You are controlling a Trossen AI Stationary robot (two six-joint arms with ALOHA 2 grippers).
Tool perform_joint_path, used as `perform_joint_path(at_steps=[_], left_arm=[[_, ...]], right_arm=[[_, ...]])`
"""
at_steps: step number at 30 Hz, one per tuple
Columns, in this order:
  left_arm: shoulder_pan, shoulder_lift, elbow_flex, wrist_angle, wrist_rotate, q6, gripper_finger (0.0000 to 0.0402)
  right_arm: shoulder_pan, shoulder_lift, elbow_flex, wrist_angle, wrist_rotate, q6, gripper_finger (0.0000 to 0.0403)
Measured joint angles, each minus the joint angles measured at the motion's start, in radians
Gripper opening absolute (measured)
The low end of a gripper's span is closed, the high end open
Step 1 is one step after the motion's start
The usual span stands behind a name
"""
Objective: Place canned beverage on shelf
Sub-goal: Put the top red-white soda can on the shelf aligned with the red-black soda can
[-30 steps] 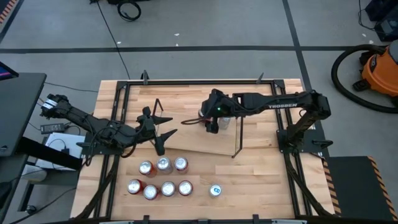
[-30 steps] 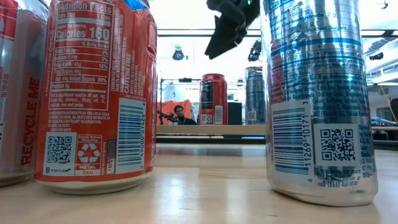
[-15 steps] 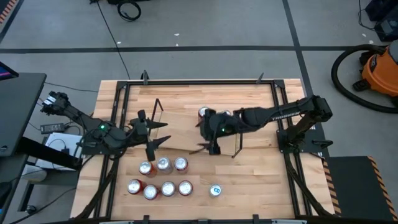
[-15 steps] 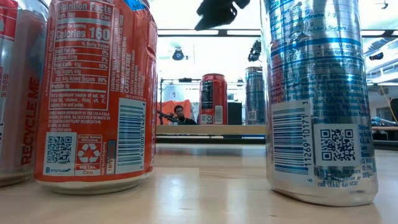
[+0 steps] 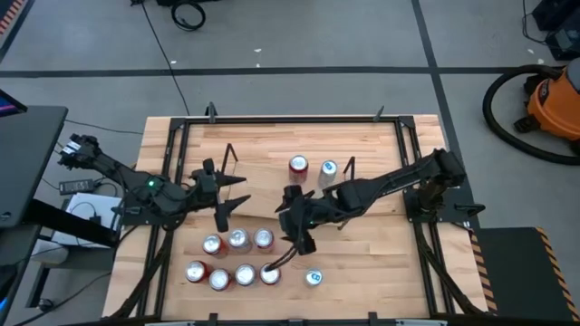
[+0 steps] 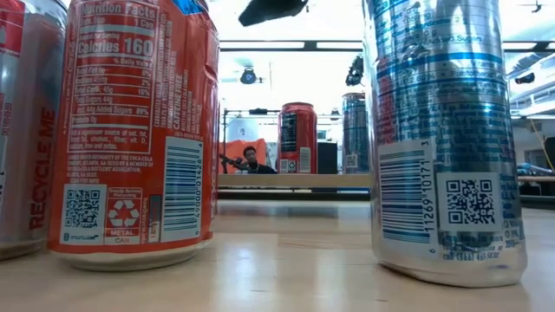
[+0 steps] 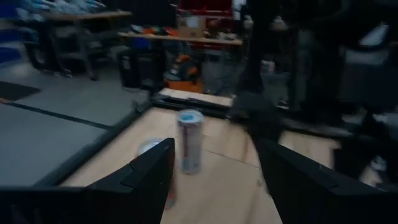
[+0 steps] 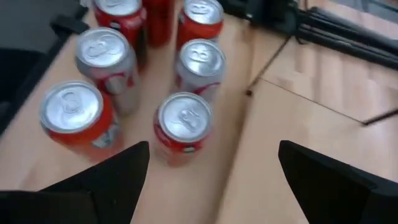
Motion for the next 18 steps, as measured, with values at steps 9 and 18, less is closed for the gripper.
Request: perform_joint_path(at_steps=[9, 18], left_arm=[[-0.035, 0.116, 0.087, -0.06, 0.048, -0.029, 0.0244], [-0.052, 0.33, 0.253, -0.283, 0.139, -0.058, 0.0244]], right_arm=[[0.058, -0.094, -0.01, -0.213, 0.236, 0.062, 0.0368], [0.09, -0.329, -0.389, 0.019, 0.306, 0.087, 0.0368]])
